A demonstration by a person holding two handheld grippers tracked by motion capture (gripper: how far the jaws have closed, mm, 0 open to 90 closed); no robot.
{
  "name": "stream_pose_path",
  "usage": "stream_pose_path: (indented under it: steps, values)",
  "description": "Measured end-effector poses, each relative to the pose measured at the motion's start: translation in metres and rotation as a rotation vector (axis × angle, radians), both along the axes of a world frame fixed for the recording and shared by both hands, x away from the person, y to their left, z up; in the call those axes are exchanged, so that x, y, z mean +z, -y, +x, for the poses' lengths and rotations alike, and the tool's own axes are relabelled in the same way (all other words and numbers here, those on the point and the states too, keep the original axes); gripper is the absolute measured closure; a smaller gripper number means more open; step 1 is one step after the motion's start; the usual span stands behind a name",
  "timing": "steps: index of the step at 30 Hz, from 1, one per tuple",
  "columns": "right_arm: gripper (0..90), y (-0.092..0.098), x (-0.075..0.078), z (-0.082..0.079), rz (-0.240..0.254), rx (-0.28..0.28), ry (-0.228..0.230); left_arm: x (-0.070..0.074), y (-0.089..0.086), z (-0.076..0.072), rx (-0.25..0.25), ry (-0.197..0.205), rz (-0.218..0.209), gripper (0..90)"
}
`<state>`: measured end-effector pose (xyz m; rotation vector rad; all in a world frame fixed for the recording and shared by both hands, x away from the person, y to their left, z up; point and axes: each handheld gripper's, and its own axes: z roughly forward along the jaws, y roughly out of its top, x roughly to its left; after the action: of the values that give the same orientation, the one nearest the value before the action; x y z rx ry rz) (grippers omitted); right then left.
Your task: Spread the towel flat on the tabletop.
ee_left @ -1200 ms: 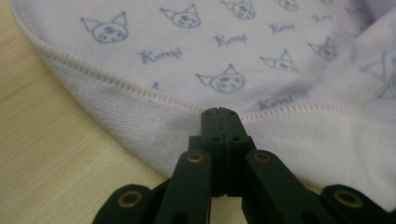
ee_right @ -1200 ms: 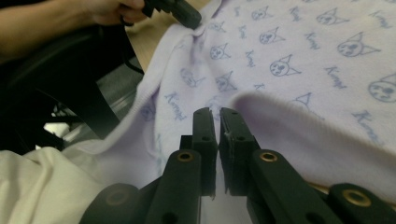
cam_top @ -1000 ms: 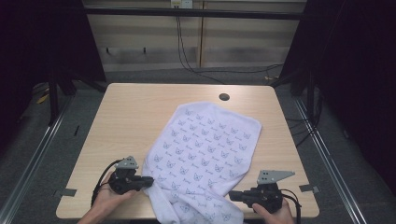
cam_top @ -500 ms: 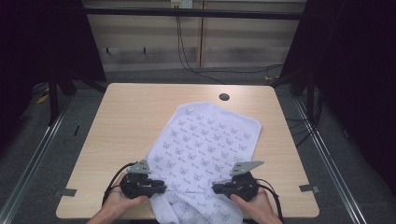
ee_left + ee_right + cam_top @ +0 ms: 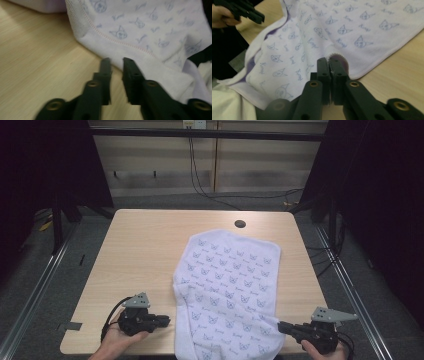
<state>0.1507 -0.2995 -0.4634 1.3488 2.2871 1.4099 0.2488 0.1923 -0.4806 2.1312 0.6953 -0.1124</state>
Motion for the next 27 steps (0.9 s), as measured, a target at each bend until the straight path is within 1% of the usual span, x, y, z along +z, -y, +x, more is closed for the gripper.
stream_pose_path:
  steps: [1,2,3,4,5,6,8,9,10,11,12,13,14,16,18,19,20,21,22,23,24,25,26,27]
  values:
    - [76.5,-0.001,0.001,0.000,-0.010,-0.011,0.004,0.001,0.005,-0.001,-0.019,0.007,-0.007,70.1]
    - [75.6,-0.002,0.002,0.001,-0.011,-0.007,0.014,0.002,0.012,-0.003,-0.042,0.018,-0.006,66.6]
    - [74.0,-0.003,0.004,0.002,0.000,-0.007,0.024,0.002,0.022,-0.005,-0.053,0.025,-0.003,63.6]
    - [71.9,-0.006,0.007,0.005,-0.012,-0.020,0.038,0.002,0.029,-0.005,-0.071,0.027,0.000,62.4]
    - [71.7,-0.007,0.008,0.009,-0.018,-0.020,0.045,0.001,0.036,-0.005,-0.099,0.019,0.001,62.2]
    - [71.6,-0.008,0.009,0.012,-0.009,-0.016,0.044,0.000,0.041,-0.005,-0.106,0.015,0.012,60.9]
    - [70.7,-0.009,0.009,0.019,-0.014,-0.014,0.052,-0.005,0.050,-0.004,-0.125,-0.006,0.033,59.1]
    - [69.3,-0.011,0.008,0.024,-0.014,-0.012,0.040,-0.007,0.051,-0.004,-0.127,0.001,0.052,58.6]
    - [68.6,-0.013,0.006,0.027,-0.017,-0.010,0.034,-0.010,0.052,-0.005,-0.126,-0.005,0.075,58.3]
    - [68.5,-0.014,0.004,0.031,-0.019,-0.002,0.027,-0.014,0.052,-0.007,-0.124,0.002,0.085,59.4]
    - [68.3,-0.016,0.002,0.036,-0.025,0.008,0.020,-0.014,0.051,-0.009,-0.123,0.024,0.091,66.6]
    - [68.1,-0.018,0.000,0.040,-0.029,0.010,0.014,-0.014,0.050,-0.010,-0.138,0.011,0.092,80.5]
    - [68.1,-0.020,-0.001,0.043,-0.031,0.013,0.007,-0.013,0.048,-0.010,-0.148,0.007,0.092,89.4]
    - [68.0,-0.024,-0.001,0.050,-0.039,0.022,0.013,-0.008,0.038,-0.012,-0.147,-0.021,0.018,90.0]
    - [67.8,-0.027,0.000,0.055,-0.042,0.030,0.022,-0.002,0.025,-0.014,-0.112,0.002,-0.004,90.0]
    - [67.7,-0.029,0.000,0.057,-0.044,0.031,0.023,0.001,0.016,-0.013,-0.085,-0.005,-0.026,90.0]
    - [67.7,-0.031,0.000,0.060,-0.041,0.032,0.020,0.002,0.013,-0.011,-0.054,-0.002,-0.032,90.0]
    - [67.7,-0.033,0.000,0.063,-0.041,0.038,0.016,0.001,0.015,-0.007,-0.046,-0.015,-0.049,90.0]
    - [67.5,-0.034,-0.001,0.066,-0.045,0.042,0.016,0.001,0.022,-0.005,-0.037,-0.015,-0.035,87.4]
    - [67.2,-0.036,-0.002,0.068,-0.052,0.041,0.017,0.001,0.029,-0.004,-0.035,-0.017,-0.011,75.4]
    - [67.1,-0.037,-0.002,0.070,-0.055,0.041,0.014,-0.003,0.040,-0.003,-0.081,-0.021,0.010,71.3]
    - [66.9,-0.038,-0.002,0.071,-0.052,0.042,0.014,-0.006,0.047,-0.003,-0.108,-0.014,0.025,69.5]
    - [66.7,-0.039,-0.002,0.071,-0.049,0.043,0.014,-0.010,0.054,-0.004,-0.128,-0.009,0.062,66.5]
    - [66.7,-0.039,-0.002,0.071,-0.049,0.046,0.013,-0.013,0.057,-0.005,-0.130,-0.014,0.073,63.3]
